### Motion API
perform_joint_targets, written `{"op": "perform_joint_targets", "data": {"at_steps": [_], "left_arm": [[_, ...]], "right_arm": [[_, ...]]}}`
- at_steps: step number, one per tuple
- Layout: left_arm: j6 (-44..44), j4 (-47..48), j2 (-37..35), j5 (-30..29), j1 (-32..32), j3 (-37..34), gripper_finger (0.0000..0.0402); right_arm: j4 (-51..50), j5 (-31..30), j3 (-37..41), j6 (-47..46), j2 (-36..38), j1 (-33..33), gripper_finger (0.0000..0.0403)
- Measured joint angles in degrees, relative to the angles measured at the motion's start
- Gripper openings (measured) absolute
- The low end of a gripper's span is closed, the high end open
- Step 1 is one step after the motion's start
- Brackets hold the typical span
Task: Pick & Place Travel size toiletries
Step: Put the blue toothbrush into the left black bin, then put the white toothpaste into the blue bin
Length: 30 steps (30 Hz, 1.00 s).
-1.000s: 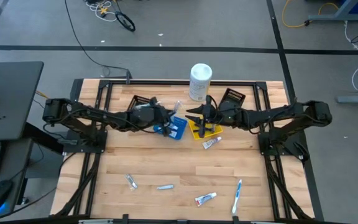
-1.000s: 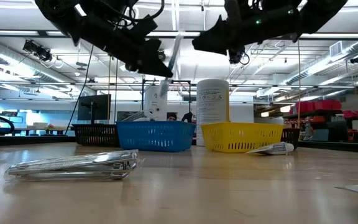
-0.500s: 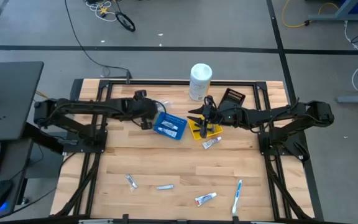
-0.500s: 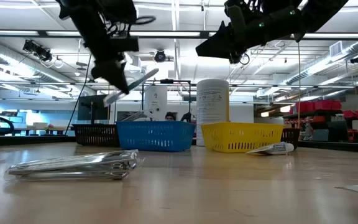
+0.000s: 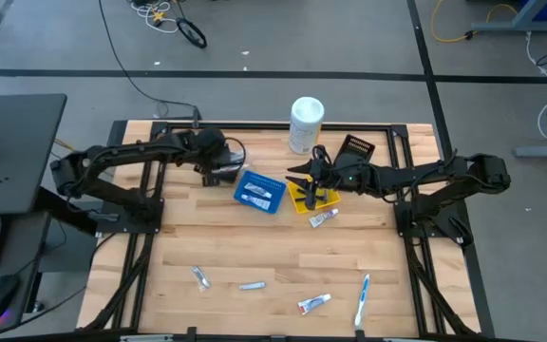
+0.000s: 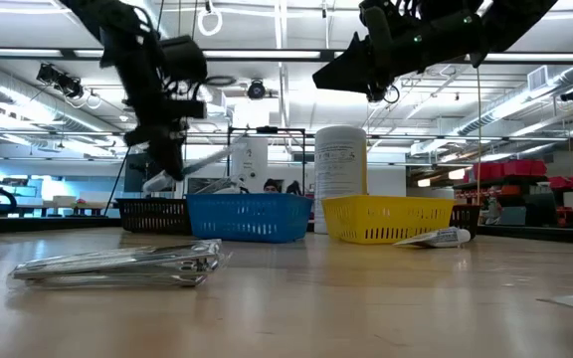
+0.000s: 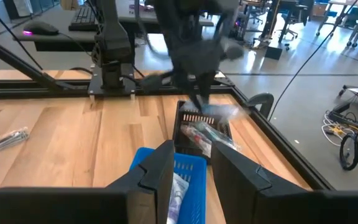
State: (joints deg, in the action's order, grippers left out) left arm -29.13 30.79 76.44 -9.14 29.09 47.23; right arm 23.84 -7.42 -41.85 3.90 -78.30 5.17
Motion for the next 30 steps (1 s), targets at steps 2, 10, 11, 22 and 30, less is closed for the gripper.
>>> {"op": "perform_joint_targets", "data": {"at_steps": [2, 10, 11, 22, 30], "left_arm": [[-2.21, -1.61, 0.15, -1.16, 1.00, -2.41, 0.0039], [-4.37, -8.64, 0.43, -2.14, 2.14, -5.43, 0.0037], [-4.35, -8.14, 0.56, -2.06, 2.22, -5.43, 0.0046], [-4.09, -6.39, 0.52, -3.93, 2.67, -5.43, 0.0132], [-0.02, -9.94, 0.52, -4.18, 2.48, -5.43, 0.0158]], "right_arm": [[0.34, 0.00, 0.00, 0.00, 0.00, 0.00, 0.0118], [0.41, 0.04, 0.00, -0.02, 0.00, 0.00, 0.0118], [0.41, 0.04, 0.00, -0.02, 0.00, 0.00, 0.0118], [0.45, 0.04, 0.00, -0.02, 0.00, 0.00, 0.0118], [0.47, 0.04, 0.00, -0.01, 0.00, 0.00, 0.0118]]}}
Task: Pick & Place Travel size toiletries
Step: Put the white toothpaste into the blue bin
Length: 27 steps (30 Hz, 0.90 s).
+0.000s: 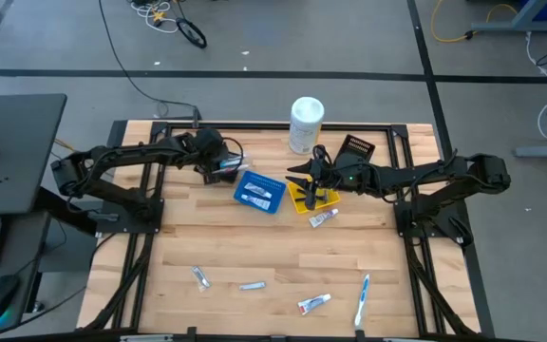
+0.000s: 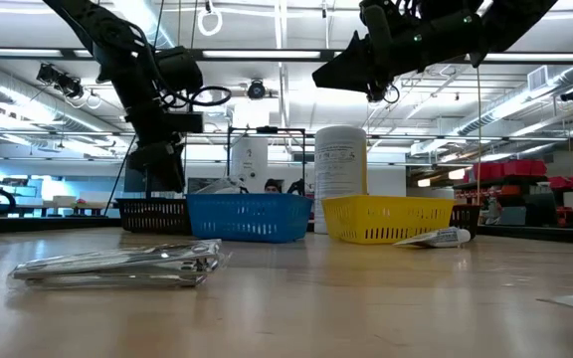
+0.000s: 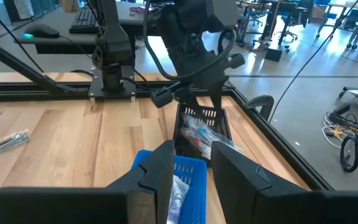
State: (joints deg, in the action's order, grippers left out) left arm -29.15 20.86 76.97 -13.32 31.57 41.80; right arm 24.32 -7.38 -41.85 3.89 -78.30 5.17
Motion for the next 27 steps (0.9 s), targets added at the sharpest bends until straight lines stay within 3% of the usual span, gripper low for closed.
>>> {"op": "perform_joint_targets", "data": {"at_steps": [12, 20, 27], "left_arm": [[3.56, -8.57, -0.02, 1.42, -2.57, 0.00, 0.0154], [7.40, -12.87, -0.04, 4.44, -9.63, 0.02, 0.0153], [11.89, -23.53, -0.04, 6.94, -17.79, 0.04, 0.0153]], "right_arm": [[-0.07, 0.00, 0.00, 0.00, 0.00, 0.00, 0.0118], [-1.42, -0.02, 0.00, 1.10, 0.00, 0.00, 0.0118], [-1.52, 0.00, 0.00, 1.20, 0.00, 0.00, 0.0118]]}}
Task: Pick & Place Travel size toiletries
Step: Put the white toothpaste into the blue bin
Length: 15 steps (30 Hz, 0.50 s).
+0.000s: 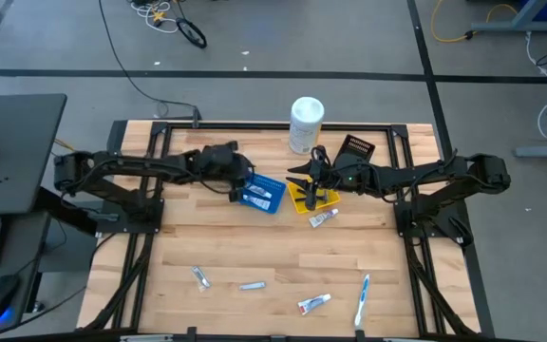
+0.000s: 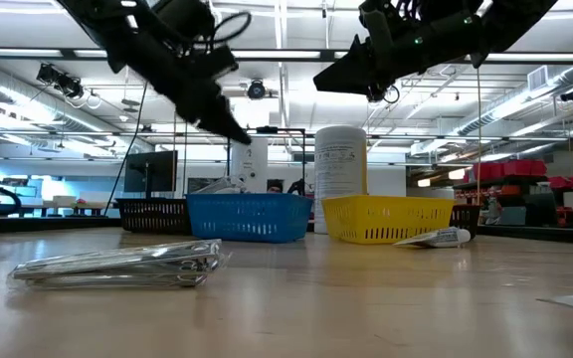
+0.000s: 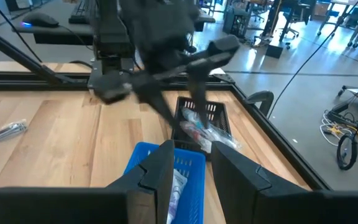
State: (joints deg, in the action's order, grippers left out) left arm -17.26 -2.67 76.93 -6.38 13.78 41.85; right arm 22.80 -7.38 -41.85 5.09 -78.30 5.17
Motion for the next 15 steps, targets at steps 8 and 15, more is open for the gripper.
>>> {"op": "perform_joint_targets", "data": {"at_steps": [8, 15], "left_arm": [[8.72, -5.82, 0.00, 7.09, -7.02, 0.04, 0.0153], [14.51, -5.74, 0.00, 7.17, -11.32, 0.04, 0.0153]], "right_arm": [[-0.50, 0.00, 0.00, 0.24, -0.02, 0.00, 0.0118], [-0.80, 5.53, 0.00, 4.37, -0.02, -1.12, 0.0118]]}}
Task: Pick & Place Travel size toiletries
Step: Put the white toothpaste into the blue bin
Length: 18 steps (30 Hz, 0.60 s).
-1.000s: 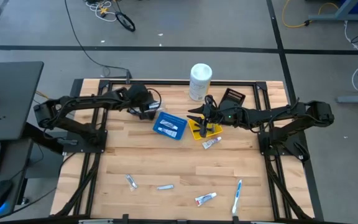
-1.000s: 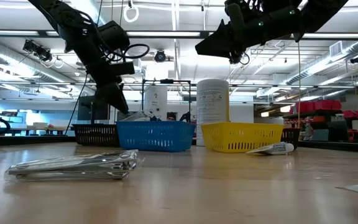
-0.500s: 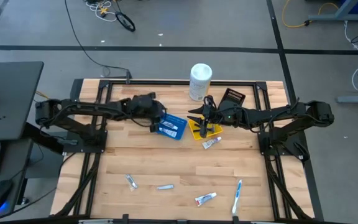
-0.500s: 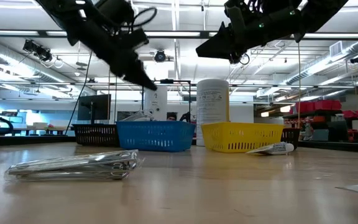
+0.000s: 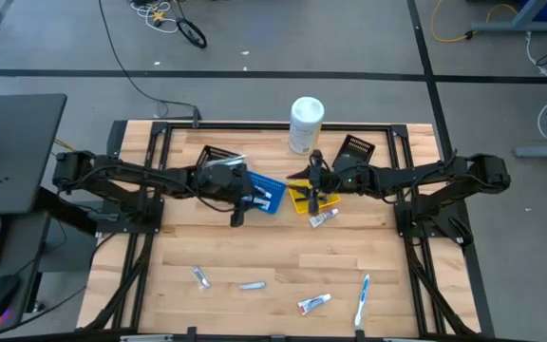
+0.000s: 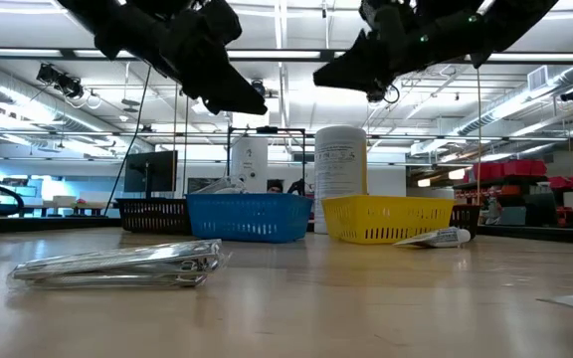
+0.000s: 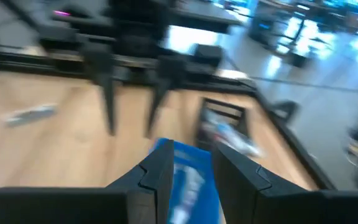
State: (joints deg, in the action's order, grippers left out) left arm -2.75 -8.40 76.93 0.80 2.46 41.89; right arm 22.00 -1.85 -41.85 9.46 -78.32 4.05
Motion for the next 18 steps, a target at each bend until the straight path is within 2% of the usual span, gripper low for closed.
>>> {"op": "perform_joint_targets", "data": {"at_steps": [5, 11, 18], "left_arm": [[-0.86, 0.93, 0.00, 0.00, -2.39, 0.00, 0.0153], [-2.06, 1.38, 0.00, -0.09, -3.28, 0.00, 0.0153], [3.99, 1.57, 0.00, -0.13, -3.26, 0.00, 0.0153]], "right_arm": [[-1.47, 5.50, 0.00, -2.76, -0.16, -6.04, 0.0118], [-0.34, 5.51, -0.04, -8.11, -1.94, -17.13, 0.0147], [0.55, 5.36, -0.06, -21.07, -5.26, -28.31, 0.0196]]}}
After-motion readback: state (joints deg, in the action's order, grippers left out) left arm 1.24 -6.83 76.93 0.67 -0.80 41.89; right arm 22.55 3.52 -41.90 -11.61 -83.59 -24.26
